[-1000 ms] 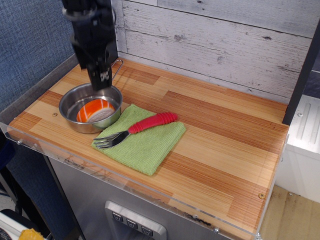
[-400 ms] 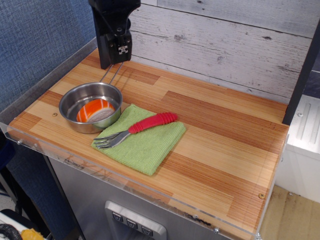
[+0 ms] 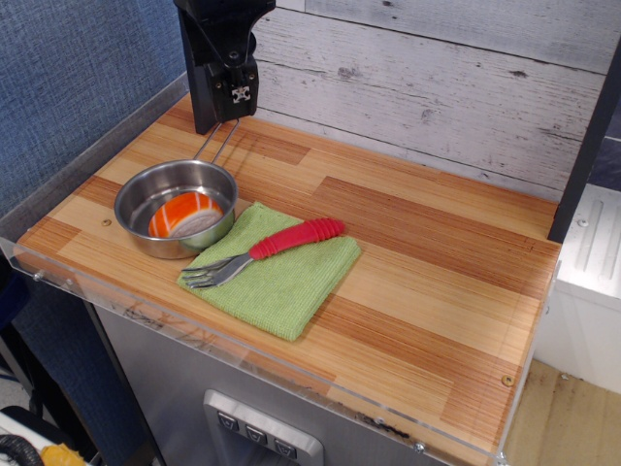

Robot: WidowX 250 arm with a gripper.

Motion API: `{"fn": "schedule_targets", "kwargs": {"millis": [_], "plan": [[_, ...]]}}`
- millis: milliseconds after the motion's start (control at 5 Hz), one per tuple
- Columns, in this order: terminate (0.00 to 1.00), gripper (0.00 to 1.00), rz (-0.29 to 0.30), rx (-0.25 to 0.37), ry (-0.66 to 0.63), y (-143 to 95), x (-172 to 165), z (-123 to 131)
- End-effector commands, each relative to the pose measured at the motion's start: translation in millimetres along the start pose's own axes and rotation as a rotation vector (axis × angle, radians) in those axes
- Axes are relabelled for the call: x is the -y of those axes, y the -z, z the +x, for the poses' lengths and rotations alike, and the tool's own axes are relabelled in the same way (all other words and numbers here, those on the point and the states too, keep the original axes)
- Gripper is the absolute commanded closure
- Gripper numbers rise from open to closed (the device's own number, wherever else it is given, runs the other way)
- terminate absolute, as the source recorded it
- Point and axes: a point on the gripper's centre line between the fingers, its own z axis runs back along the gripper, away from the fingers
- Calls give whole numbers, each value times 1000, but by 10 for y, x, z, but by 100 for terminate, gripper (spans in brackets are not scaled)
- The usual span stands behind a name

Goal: Hold the apple slice from right edge of the table and place it inside the steel pan, which is left side of the green cloth.

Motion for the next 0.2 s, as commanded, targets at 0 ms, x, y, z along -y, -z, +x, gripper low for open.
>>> {"fn": "schedule_targets", "kwargs": {"millis": [0], "plan": [[100,0,42,30,0,-180,55,-60]]}}
